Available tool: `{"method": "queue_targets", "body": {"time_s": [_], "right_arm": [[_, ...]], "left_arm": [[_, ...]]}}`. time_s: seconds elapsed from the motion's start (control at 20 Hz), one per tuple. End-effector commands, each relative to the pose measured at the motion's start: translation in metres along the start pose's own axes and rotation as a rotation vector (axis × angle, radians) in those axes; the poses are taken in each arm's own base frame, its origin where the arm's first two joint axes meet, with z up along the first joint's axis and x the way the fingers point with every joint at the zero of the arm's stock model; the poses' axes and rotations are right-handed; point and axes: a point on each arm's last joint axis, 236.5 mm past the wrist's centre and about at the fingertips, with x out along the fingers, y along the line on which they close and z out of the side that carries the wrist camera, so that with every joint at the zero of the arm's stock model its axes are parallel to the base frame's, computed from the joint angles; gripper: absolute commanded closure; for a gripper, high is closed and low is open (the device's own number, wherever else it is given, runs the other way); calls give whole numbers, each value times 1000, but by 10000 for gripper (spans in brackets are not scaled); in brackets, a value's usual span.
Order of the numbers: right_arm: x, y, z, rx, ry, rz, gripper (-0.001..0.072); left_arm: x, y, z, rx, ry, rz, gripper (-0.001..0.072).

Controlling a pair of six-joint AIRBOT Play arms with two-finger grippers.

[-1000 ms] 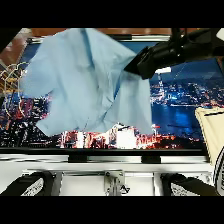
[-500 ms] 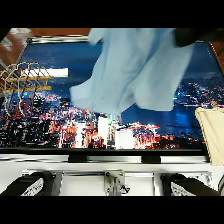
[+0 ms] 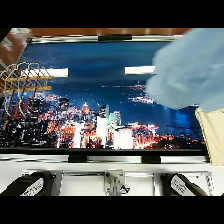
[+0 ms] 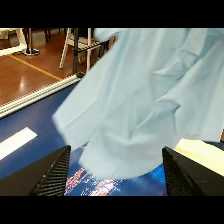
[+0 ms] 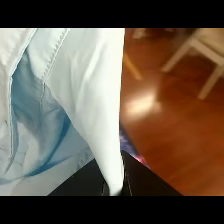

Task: Fold the shirts.

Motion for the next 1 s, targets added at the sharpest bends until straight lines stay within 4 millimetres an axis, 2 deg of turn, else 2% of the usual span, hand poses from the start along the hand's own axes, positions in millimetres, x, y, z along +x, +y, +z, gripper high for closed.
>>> {"method": "queue_targets", "body": {"time_s": [0.0, 0.2, 0.45, 0.65, 0.95], "right_arm": [[-16, -99, -3, 142, -41, -265, 642], [-40, -165, -1, 279, -122, -486, 642], [-43, -197, -18, 299, -84, -582, 642], [-45, -228, -42, 326, -24, -668, 642], [-49, -264, -54, 361, -35, -743, 642]], "left_arm": [[0, 2, -2, 2, 7, 6, 26], [0, 0, -5, -9, 22, -3, 26], [0, -6, -12, -62, 51, -23, 26], [-1, -11, -19, -85, 80, -43, 28], [-1, -10, -19, -121, 83, -41, 29]]}}
